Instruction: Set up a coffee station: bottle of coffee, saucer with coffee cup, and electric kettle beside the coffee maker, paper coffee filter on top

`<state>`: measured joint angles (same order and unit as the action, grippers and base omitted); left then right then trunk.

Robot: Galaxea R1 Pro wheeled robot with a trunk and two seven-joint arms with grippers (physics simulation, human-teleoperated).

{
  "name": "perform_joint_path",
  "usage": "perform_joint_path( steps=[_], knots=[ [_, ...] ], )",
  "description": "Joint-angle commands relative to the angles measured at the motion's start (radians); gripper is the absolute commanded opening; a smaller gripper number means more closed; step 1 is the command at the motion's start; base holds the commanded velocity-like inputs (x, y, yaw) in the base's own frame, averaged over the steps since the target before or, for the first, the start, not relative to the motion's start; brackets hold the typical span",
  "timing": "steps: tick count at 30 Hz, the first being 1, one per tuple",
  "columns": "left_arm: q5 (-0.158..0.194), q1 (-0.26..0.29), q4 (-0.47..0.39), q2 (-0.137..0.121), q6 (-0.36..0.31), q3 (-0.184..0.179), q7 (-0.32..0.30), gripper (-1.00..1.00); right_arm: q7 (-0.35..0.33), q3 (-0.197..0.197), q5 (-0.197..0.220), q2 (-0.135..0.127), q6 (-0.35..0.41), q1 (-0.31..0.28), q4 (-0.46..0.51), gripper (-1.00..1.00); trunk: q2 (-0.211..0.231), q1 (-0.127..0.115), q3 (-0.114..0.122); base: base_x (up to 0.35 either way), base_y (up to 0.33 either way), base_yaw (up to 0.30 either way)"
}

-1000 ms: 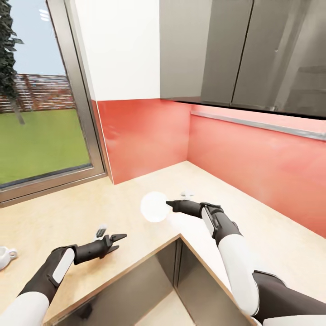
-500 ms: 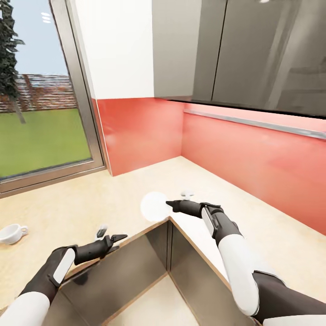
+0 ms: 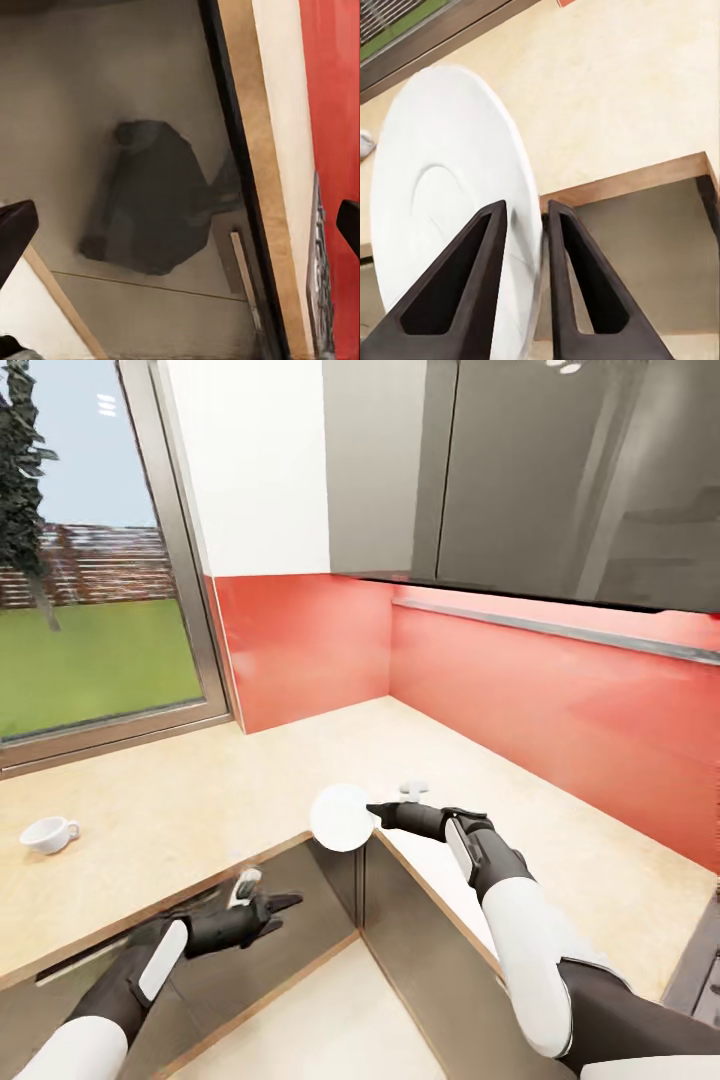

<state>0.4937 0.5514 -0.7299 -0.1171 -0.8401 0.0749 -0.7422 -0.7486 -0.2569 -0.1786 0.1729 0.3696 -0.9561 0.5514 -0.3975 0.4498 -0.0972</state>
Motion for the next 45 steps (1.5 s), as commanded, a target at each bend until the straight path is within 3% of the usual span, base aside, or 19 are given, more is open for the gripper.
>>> perform_joint_path(
  steps=[1,6,10,11,13,14,16,17,20,22,25,30,45],
  knots=[
    [-0.005,-0.053,0.010,0.001,-0.003,-0.034,0.006,1.00,-0.009,-0.009,-0.008,0.002,0.008,-0.001,-0.003,-1.00,-0.003,0.000,-0.002,-0.223,-0.089,0.188],
    [-0.042,-0.163,0.015,-0.002,0.040,-0.050,0.036,1.00,-0.009,-0.009,-0.008,0.002,0.008,-0.001,-0.005,-1.00,-0.003,0.000,-0.002,-0.098,-0.031,0.247],
    [-0.102,-0.303,0.019,-0.008,0.155,-0.052,0.052,1.00,-0.009,-0.009,-0.009,0.002,0.008,-0.001,-0.006,-1.00,-0.003,0.000,-0.002,-0.011,-0.003,0.275],
    [-0.128,-0.343,0.020,-0.008,0.187,-0.053,0.053,1.00,-0.009,-0.009,-0.009,0.002,0.008,-0.001,-0.007,-1.00,-0.003,0.000,-0.002,-0.002,-0.001,0.277],
    [-0.224,-0.410,0.024,-0.009,0.261,-0.053,0.059,1.00,-0.009,-0.009,-0.009,0.002,0.008,-0.001,-0.007,-1.00,-0.003,0.000,-0.002,-0.001,0.000,0.278],
    [-0.299,-0.440,0.058,-0.009,0.310,-0.047,0.074,1.00,-0.009,-0.009,-0.009,0.002,0.008,-0.001,-0.007,-1.00,-0.003,0.000,-0.002,0.000,0.000,0.278],
    [-0.350,-0.455,0.167,-0.011,0.384,-0.039,0.115,1.00,-0.009,-0.009,-0.009,0.002,0.008,-0.001,-0.007,-1.00,-0.003,0.000,-0.002,0.000,0.000,0.278],
    [-0.355,-0.457,0.192,-0.012,0.403,-0.039,0.127,1.00,-0.009,-0.009,-0.009,0.002,0.008,-0.001,-0.007,-1.00,-0.003,0.000,-0.002,0.000,0.000,0.278],
    [-0.368,-0.461,0.326,-0.029,0.538,-0.036,0.259,1.00,-0.009,-0.009,-0.010,0.002,0.008,-0.001,-0.008,-1.00,-0.003,0.000,-0.002,0.000,0.000,0.278],
    [-0.367,-0.462,0.358,-0.028,0.575,-0.035,0.388,1.00,-0.009,-0.009,-0.011,0.002,0.008,-0.001,-0.009,-1.00,-0.003,0.000,-0.002,0.000,0.000,0.278],
    [-0.366,-0.462,0.365,-0.020,0.587,-0.033,0.502,1.00,-0.009,-0.009,-0.012,0.002,0.008,-0.001,-0.010,-1.00,-0.003,0.000,-0.002,0.000,0.000,0.278],
    [-0.365,-0.462,0.366,-0.018,0.596,-0.032,0.537,1.00,-0.009,-0.008,-0.012,0.002,0.008,-0.001,-0.010,-1.00,-0.003,0.000,-0.002,0.000,0.000,0.278],
    [-0.365,-0.463,0.366,-0.025,0.601,-0.034,0.542,1.00,-0.009,-0.008,-0.012,0.002,0.008,-0.001,-0.010,-1.00,-0.003,0.000,-0.002,0.000,0.000,0.278]
  ],
)
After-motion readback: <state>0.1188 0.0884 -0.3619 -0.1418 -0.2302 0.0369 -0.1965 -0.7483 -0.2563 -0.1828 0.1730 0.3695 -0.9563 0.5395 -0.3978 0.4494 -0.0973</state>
